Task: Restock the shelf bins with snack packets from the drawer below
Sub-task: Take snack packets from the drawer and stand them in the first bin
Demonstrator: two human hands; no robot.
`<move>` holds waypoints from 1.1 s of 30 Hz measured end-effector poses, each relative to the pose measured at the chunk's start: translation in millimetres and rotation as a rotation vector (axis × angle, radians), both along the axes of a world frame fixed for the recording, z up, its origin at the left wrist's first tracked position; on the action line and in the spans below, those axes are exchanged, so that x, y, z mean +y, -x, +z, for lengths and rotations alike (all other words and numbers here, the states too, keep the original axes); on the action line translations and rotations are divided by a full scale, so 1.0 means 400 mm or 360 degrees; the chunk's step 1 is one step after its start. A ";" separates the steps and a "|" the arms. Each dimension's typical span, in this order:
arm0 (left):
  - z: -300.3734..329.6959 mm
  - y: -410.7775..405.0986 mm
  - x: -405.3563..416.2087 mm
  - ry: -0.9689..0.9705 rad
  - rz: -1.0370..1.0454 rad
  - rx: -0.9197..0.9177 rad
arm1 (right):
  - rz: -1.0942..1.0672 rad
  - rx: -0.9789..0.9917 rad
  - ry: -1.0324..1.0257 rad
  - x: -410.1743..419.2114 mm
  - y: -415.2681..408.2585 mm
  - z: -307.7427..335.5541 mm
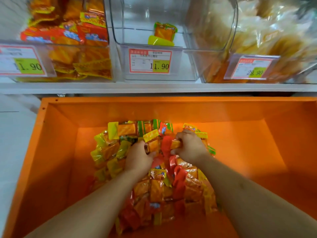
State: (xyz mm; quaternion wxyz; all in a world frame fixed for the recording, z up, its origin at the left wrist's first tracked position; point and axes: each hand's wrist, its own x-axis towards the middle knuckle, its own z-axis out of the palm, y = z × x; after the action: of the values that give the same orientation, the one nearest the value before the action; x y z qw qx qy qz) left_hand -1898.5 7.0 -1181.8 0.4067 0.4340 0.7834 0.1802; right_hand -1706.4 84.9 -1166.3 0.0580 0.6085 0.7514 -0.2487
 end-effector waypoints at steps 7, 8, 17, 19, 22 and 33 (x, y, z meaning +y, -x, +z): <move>0.125 0.070 -0.034 -0.0092 -0.0051 -0.0250 | -0.0365 0.0466 0.0346 0.015 0.019 0.172; 0.151 0.087 -0.038 -0.0132 -0.0059 -0.0253 | -0.0383 0.0551 0.0409 0.016 0.028 0.205; 0.528 0.214 -0.088 -0.0329 -0.0045 -0.0585 | -0.0355 0.1250 0.0787 -0.076 0.098 0.555; 0.616 0.231 -0.116 -0.0337 -0.0091 -0.0635 | -0.0301 0.1366 0.0809 -0.118 0.093 0.627; 0.728 0.244 -0.170 -0.0350 -0.0158 -0.0634 | -0.0310 0.1607 0.0809 -0.175 0.094 0.704; 0.869 0.274 -0.269 -0.0462 -0.0262 -0.1082 | -0.0350 0.2025 0.0630 -0.273 0.172 0.803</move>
State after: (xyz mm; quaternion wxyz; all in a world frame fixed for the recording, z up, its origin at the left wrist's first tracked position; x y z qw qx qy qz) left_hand -2007.9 -100.7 -834.1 0.5909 0.4641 0.5324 0.3899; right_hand -1775.3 -24.3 -845.2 -0.3111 0.3944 0.5132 -0.6960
